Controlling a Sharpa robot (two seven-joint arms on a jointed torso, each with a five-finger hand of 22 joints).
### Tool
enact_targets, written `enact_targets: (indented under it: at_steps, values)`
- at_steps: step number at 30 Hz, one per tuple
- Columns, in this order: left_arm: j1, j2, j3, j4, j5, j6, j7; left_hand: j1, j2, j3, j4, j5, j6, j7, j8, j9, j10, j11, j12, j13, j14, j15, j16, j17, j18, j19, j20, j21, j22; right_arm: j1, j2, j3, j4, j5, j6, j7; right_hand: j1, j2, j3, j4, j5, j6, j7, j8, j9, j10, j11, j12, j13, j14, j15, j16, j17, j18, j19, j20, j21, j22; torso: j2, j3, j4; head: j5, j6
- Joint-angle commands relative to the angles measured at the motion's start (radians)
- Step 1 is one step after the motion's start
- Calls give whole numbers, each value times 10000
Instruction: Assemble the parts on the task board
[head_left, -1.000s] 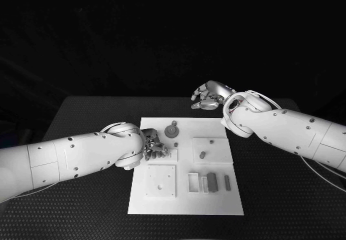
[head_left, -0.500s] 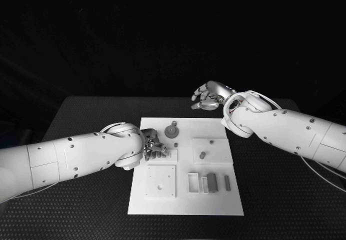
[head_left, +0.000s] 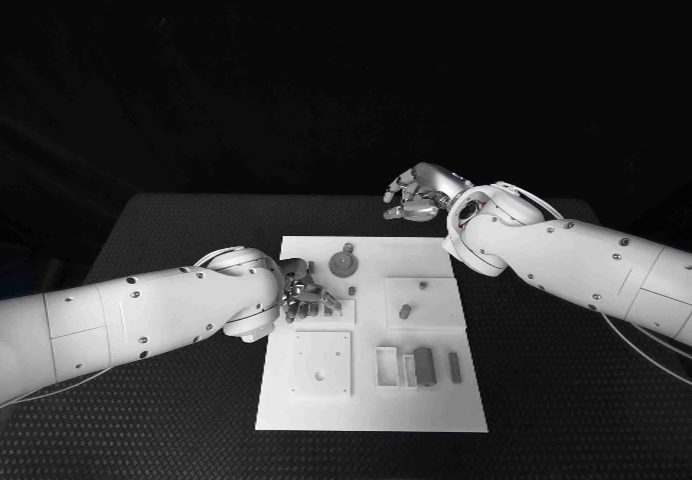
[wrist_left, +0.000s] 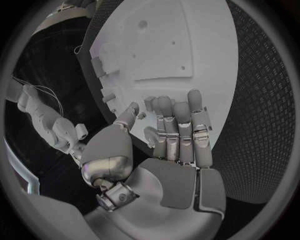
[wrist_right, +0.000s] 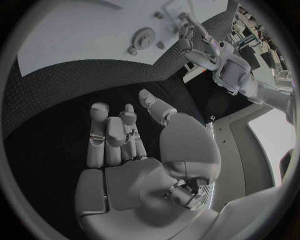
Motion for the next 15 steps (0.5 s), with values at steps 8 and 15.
enact_targets:
  at_steps: [8, 15]
  values:
    - [96, -421, 765, 6, 579, 264, 132, -122, 2, -79, -99, -45, -236, 79, -213, -52, -276, 85, -117, -85, -313, 105, 1, -87, -143, -167, 52, -258, -104, 2, -90, 4, -49, -6, 89, 16, 28, 92, -31, -32, 39, 7, 52, 37, -14, -29, -56, 11, -18, -47, -26, 3, -9, 394, -94, -10, -20, 182, -4, 10, 7, -25, 99]
    - [470, -352, 948, -829, 561, 768, 23, -75, 81, -64, -175, -45, -274, 107, -264, -73, -278, 94, -117, -95, -326, 110, 18, -102, -139, -144, 62, -287, -108, 2, -98, 4, -81, -6, 90, 11, 29, 91, -33, -32, 39, 8, 52, 37, -15, -29, -56, 11, -19, -47, -27, 4, -9, 394, -94, -10, -20, 183, 2, 12, -1, -24, 162]
